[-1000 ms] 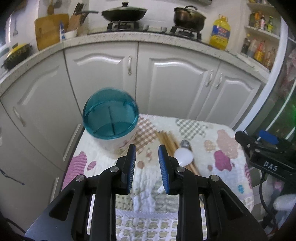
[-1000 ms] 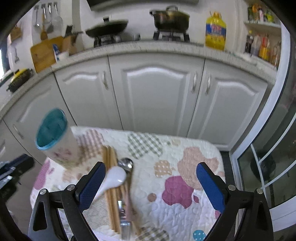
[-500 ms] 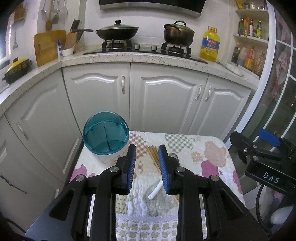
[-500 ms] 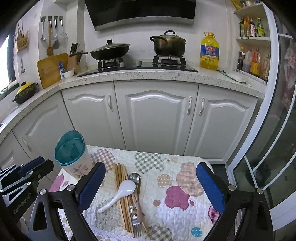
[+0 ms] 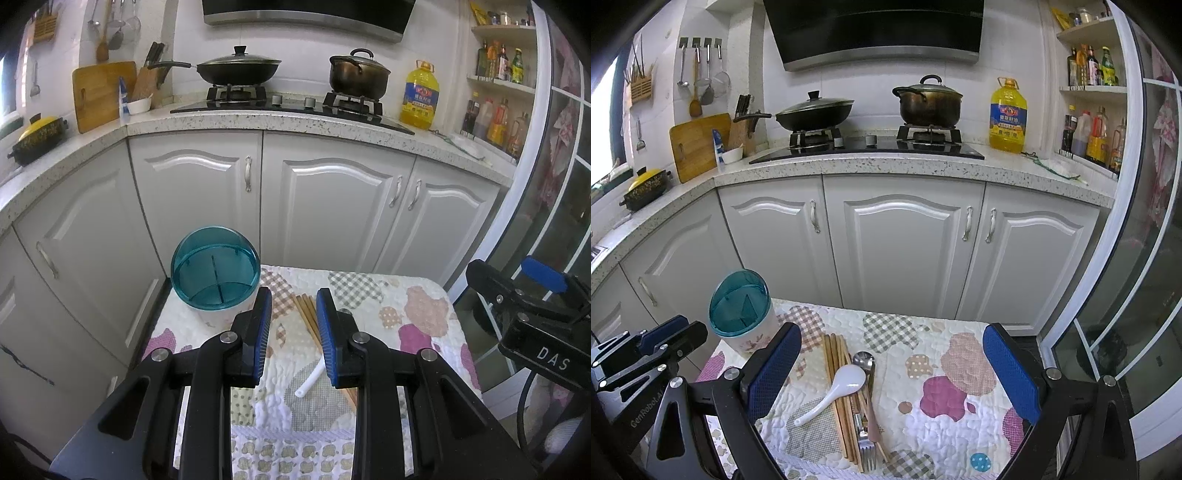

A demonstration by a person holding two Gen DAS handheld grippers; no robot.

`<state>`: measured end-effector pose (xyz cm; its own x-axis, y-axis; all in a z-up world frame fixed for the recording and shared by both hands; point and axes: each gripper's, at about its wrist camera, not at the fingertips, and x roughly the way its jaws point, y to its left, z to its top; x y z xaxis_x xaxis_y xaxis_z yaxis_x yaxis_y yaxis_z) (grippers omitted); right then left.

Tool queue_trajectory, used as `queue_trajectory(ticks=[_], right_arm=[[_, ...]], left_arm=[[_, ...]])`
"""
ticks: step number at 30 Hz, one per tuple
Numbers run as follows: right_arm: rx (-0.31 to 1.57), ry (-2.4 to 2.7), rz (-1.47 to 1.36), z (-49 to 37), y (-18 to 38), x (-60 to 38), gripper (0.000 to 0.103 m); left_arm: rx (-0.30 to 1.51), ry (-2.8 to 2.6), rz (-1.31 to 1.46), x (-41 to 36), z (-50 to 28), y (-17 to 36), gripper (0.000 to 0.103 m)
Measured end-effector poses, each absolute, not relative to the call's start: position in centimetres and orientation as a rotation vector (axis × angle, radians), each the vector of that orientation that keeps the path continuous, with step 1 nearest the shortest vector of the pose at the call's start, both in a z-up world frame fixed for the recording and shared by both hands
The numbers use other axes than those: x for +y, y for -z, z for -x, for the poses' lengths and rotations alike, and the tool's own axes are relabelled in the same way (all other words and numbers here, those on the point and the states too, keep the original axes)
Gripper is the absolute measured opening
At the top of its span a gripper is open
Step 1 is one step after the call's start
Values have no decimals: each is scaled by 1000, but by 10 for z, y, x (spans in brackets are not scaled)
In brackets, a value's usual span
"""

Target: Organize utensils

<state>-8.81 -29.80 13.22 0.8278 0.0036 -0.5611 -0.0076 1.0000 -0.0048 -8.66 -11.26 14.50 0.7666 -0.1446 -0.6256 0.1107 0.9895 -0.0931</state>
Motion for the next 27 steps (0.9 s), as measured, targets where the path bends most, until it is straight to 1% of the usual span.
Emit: queue_trajectory(ticks=[27], right_arm=[[634, -29, 28, 86, -122, -294, 98]], left_arm=[[707, 130, 56, -110, 82, -144, 24]])
